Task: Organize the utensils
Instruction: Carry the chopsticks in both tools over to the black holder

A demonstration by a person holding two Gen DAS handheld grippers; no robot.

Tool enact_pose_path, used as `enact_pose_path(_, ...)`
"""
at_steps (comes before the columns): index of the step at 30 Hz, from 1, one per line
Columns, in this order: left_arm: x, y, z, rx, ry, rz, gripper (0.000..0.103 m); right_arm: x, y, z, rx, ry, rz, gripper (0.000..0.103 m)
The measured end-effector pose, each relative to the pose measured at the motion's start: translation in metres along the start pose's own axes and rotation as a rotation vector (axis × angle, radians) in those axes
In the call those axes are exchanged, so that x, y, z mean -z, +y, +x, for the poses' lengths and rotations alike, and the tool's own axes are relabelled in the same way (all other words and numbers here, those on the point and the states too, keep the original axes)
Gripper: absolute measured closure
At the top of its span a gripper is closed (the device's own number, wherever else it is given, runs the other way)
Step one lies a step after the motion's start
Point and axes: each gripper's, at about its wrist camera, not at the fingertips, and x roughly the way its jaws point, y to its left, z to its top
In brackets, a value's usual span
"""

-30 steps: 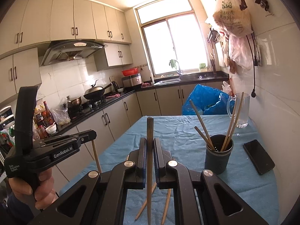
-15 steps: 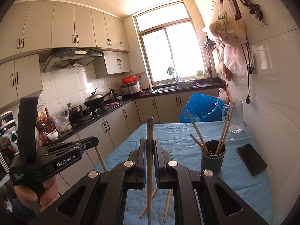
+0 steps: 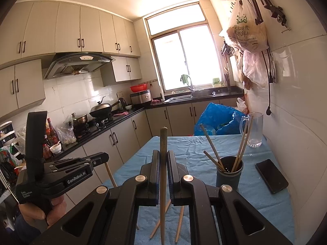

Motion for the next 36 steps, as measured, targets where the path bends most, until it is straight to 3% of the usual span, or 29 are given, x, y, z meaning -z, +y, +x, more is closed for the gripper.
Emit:
enact_pose_path(21,-0.005,0.002,0.033,-0.011,0.043,0.005,0.098,-0.007,-0.017,0.023,-0.011,0.021,0.032,0.095)
enact_pose_path(26,-0.017,0.0,0.042,0.027,0.061,0.004,0.098,-0.02,-0.024,0.023,-0.014,0.006,0.048,0.095)
enact_pose_path(36,-0.068,-0.017,0.047,0.095,0.0,-0.005,0.098,-0.072,-0.047,-0.004,0.021,-0.142,0.07,0.095)
